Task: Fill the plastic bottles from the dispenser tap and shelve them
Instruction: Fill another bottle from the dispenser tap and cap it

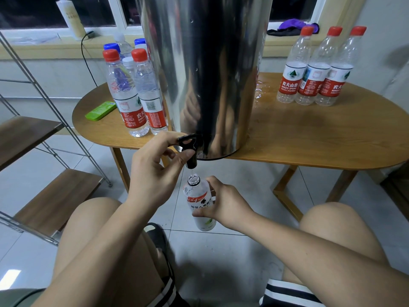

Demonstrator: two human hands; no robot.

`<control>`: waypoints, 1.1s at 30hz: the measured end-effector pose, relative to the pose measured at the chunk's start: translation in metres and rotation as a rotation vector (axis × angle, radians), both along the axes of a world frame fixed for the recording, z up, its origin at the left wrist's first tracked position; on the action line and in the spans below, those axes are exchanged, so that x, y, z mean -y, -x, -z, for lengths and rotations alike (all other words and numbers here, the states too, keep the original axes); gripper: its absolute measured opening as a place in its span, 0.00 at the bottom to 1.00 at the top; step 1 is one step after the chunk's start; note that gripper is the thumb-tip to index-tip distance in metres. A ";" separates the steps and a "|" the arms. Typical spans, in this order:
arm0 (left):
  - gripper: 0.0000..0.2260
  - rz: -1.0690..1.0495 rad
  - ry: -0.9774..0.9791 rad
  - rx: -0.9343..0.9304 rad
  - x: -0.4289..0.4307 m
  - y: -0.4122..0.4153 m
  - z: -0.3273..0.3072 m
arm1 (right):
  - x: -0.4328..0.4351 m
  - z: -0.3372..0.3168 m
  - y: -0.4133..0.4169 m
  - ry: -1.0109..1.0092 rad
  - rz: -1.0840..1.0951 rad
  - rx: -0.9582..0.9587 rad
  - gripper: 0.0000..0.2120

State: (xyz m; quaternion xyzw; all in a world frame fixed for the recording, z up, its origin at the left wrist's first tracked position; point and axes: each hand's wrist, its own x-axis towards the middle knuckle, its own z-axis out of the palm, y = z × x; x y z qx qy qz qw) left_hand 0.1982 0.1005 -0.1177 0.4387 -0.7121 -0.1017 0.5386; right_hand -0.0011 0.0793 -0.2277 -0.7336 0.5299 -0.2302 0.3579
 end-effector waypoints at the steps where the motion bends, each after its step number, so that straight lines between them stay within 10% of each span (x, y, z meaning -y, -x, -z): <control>1: 0.07 -0.003 -0.003 0.000 0.000 0.000 0.000 | 0.000 0.000 0.000 -0.001 -0.001 -0.004 0.34; 33: 0.09 -0.015 0.006 0.014 -0.004 0.003 -0.004 | -0.001 -0.004 0.000 0.003 0.000 -0.014 0.34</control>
